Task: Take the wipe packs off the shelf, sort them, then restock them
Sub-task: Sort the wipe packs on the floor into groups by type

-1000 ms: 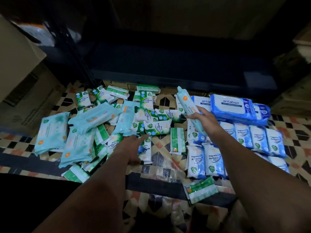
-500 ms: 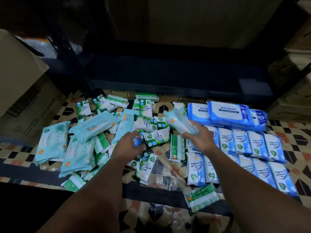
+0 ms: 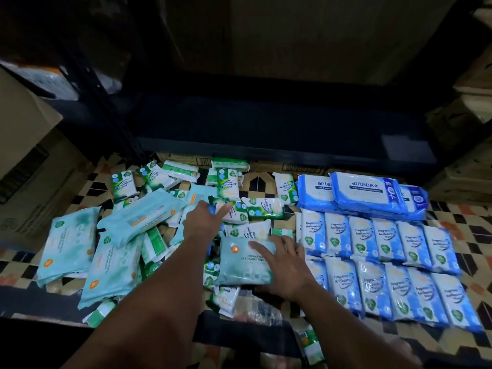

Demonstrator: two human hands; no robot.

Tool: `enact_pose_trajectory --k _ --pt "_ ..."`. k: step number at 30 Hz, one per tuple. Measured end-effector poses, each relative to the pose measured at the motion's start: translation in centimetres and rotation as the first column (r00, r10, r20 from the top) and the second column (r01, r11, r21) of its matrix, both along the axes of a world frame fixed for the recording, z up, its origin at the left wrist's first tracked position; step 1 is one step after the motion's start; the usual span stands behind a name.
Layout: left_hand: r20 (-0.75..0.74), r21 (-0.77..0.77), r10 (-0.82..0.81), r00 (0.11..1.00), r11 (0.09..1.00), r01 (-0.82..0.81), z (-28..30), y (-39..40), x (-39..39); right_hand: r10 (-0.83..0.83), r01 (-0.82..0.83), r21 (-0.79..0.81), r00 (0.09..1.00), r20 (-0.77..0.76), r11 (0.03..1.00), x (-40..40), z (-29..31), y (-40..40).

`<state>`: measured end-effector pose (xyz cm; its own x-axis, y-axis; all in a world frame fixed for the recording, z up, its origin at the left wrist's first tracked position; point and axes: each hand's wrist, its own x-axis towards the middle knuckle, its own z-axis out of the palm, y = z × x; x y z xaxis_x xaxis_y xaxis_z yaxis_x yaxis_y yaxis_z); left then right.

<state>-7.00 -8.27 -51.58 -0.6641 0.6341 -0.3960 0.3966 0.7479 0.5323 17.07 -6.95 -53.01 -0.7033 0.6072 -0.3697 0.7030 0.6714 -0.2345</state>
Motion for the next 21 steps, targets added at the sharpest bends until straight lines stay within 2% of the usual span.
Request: enact_pose_trajectory --k 5,9,14,17,21 --pt "0.063 -0.113 -0.04 0.997 0.992 0.047 0.4 1.3 -1.0 0.001 -0.008 -0.169 0.999 -0.04 0.986 0.0 -0.3 1.5" --pt "0.181 -0.058 0.009 0.983 0.998 0.001 0.3 1.1 -1.8 -0.011 -0.012 -0.202 0.994 -0.112 0.979 0.9 -0.4 2.3" --pt "0.356 0.147 0.168 0.919 0.962 -0.232 0.5 -0.5 -1.8 -0.095 0.034 -0.279 0.973 -0.21 0.96 1.5 0.1 2.0" --pt "0.411 0.221 0.264 0.873 0.9 -0.376 0.8 -1.8 -1.7 -0.266 0.166 -0.349 0.928 -0.262 0.922 2.3 1.2 2.1" --pt "0.438 0.293 0.372 0.818 0.802 -0.521 1.8 -3.1 -3.2 -0.368 0.272 -0.299 0.865 -0.34 0.915 4.1 1.8 2.9"
